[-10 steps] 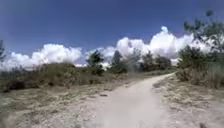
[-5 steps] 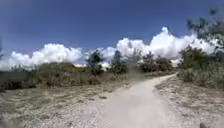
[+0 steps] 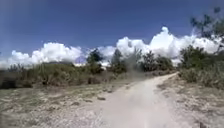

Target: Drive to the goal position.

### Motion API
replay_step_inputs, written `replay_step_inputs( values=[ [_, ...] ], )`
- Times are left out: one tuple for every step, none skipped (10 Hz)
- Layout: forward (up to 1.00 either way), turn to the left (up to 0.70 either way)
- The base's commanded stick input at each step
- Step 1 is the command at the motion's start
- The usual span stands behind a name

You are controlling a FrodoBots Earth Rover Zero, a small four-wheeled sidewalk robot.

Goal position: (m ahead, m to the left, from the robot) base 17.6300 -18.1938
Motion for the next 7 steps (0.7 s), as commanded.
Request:
replay_step_inputs(
  values=[
    [0.45, 0.02],
    [0.45, 0.02],
    [0.45, 0.02],
    [0.45, 0.02],
    [0.45, 0.02],
    [0.45, 0.02],
    [0.45, 0.02]
  ],
)
